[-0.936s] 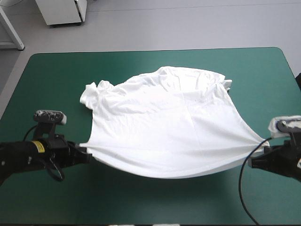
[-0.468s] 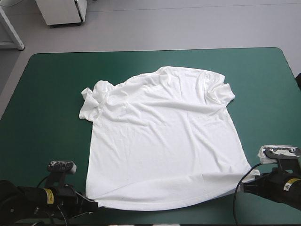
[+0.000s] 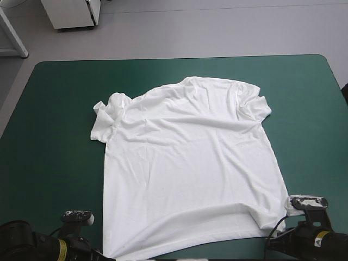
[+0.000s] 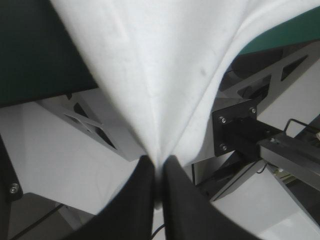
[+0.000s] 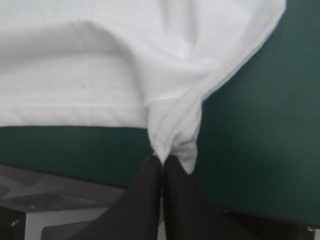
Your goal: Fold the cloth
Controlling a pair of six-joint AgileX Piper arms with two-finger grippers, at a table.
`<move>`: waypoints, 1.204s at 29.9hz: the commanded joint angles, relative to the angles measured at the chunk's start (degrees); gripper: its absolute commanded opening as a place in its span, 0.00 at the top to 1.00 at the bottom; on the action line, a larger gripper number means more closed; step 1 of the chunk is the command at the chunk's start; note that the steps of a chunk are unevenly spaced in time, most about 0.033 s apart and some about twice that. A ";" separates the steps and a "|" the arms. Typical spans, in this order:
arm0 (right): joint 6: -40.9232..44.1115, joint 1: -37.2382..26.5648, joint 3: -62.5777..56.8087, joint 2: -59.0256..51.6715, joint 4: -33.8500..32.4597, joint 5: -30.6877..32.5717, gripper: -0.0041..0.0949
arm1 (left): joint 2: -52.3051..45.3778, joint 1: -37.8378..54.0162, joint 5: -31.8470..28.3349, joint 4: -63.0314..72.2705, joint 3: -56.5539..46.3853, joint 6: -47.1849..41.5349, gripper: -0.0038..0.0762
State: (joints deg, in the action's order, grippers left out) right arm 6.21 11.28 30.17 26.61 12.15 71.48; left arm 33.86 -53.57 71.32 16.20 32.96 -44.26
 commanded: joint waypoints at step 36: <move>10.24 16.92 10.83 0.67 -17.41 -1.59 0.48 | 1.21 -3.43 2.46 -18.02 8.92 -2.14 0.42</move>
State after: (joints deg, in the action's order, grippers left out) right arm 16.98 27.93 35.58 25.94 0.70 71.48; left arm 34.00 -56.53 71.32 2.39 36.85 -45.88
